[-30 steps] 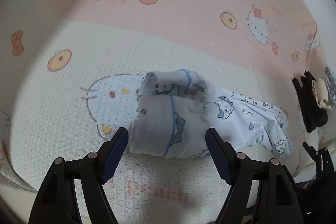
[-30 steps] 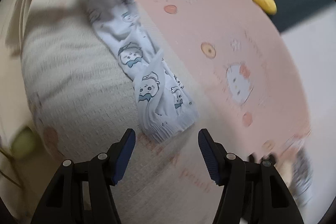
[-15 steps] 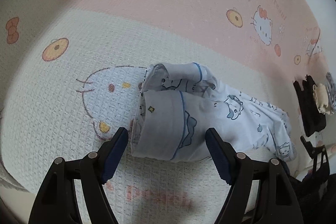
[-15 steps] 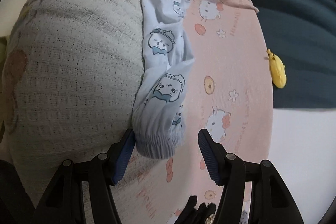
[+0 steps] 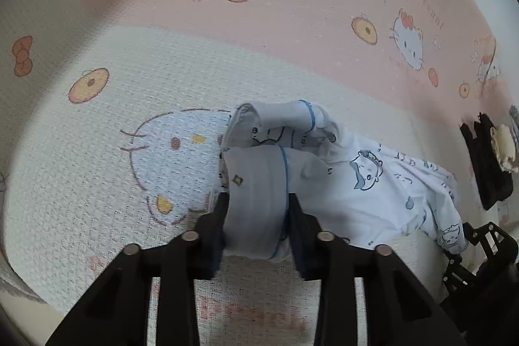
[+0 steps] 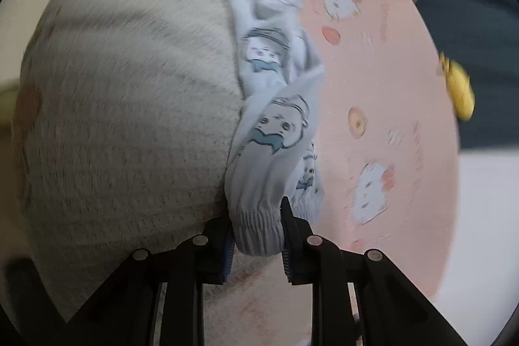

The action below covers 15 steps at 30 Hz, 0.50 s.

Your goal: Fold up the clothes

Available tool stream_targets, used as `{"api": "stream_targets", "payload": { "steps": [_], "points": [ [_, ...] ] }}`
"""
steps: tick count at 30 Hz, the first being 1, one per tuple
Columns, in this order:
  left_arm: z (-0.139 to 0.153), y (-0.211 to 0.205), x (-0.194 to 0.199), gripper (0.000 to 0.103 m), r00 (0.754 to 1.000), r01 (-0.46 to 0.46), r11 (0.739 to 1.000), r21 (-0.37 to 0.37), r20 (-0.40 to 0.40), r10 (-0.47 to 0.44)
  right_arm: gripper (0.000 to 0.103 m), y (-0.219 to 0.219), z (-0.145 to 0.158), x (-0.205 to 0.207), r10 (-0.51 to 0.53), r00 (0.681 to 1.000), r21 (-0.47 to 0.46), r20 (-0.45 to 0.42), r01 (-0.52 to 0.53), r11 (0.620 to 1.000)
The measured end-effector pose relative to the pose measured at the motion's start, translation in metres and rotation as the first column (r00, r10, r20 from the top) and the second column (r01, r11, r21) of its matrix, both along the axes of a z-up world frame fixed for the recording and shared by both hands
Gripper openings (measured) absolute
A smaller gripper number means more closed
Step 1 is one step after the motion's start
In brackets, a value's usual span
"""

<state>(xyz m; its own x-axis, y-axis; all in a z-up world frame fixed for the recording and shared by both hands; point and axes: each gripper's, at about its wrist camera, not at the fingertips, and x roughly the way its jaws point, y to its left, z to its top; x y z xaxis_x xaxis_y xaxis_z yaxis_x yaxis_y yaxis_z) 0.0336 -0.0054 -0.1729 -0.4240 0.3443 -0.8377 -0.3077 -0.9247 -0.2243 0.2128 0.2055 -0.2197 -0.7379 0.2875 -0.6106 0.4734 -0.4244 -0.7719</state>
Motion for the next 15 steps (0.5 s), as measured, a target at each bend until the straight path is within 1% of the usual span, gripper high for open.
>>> {"api": "stream_targets", "payload": {
  "steps": [1, 2, 3, 4, 6, 7, 9, 10, 11, 12, 14, 15],
  "points": [
    [0.001, -0.002, 0.001, 0.02, 1.0, -0.004, 1.0, 0.007, -0.005, 0.004, 0.021, 0.005, 0.007, -0.004, -0.032, 0.999, -0.074, 0.021, 0.034, 0.997],
    [0.003, -0.004, 0.002, 0.018, 1.0, -0.008, 1.0, 0.013, -0.011, 0.008, 0.021, 0.011, 0.016, -0.009, -0.066, 0.997, -0.162, 0.049, 0.073, 0.984],
    [0.004, -0.005, 0.002, 0.017, 1.0, -0.008, 1.0, 0.016, -0.014, 0.008, 0.021, 0.017, 0.023, -0.014, -0.092, 0.993, -0.228, 0.069, 0.105, 0.968],
    [0.005, -0.006, 0.002, 0.016, 1.0, -0.006, 1.0, 0.016, -0.016, 0.006, 0.021, 0.024, 0.031, -0.019, -0.12, 0.988, -0.3, 0.095, 0.143, 0.943],
    [0.006, -0.008, 0.003, 0.015, 1.0, -0.003, 1.0, 0.015, -0.018, 0.003, 0.021, 0.04, 0.044, -0.029, -0.17, 0.973, -0.444, 0.158, 0.224, 0.868],
    [0.007, -0.009, 0.003, 0.014, 1.0, -0.004, 1.0, 0.017, -0.019, 0.005, 0.021, 0.05, 0.05, -0.034, -0.188, 0.963, -0.51, 0.193, 0.263, 0.819],
    [0.007, -0.01, 0.005, 0.014, 1.0, -0.006, 1.0, 0.019, -0.016, 0.006, 0.021, 0.072, 0.06, -0.045, -0.216, 0.939, -0.631, 0.267, 0.34, 0.698],
    [0.008, -0.011, 0.004, 0.014, 1.0, -0.006, 1.0, 0.019, -0.015, 0.007, 0.021, 0.084, 0.065, -0.05, -0.223, 0.925, -0.684, 0.307, 0.378, 0.624],
    [0.009, -0.01, 0.0, 0.013, 1.0, -0.007, 1.0, 0.022, -0.013, 0.007, 0.021, 0.097, 0.068, -0.054, -0.228, 0.911, -0.733, 0.344, 0.412, 0.541],
    [0.009, -0.008, -0.004, 0.013, 1.0, -0.008, 1.0, 0.026, -0.012, 0.008, 0.021, 0.107, 0.07, -0.057, -0.236, 0.902, -0.768, 0.361, 0.431, 0.473],
    [0.011, -0.008, -0.007, 0.013, 1.0, -0.012, 1.0, 0.029, -0.016, 0.012, 0.021, 0.127, 0.076, -0.065, -0.234, 0.884, -0.827, 0.405, 0.463, 0.319],
    [0.013, -0.009, -0.006, 0.013, 1.0, -0.012, 0.999, 0.031, -0.018, 0.012, 0.021, 0.135, 0.076, -0.067, -0.233, 0.878, -0.841, 0.419, 0.472, 0.266]
  ]
}}
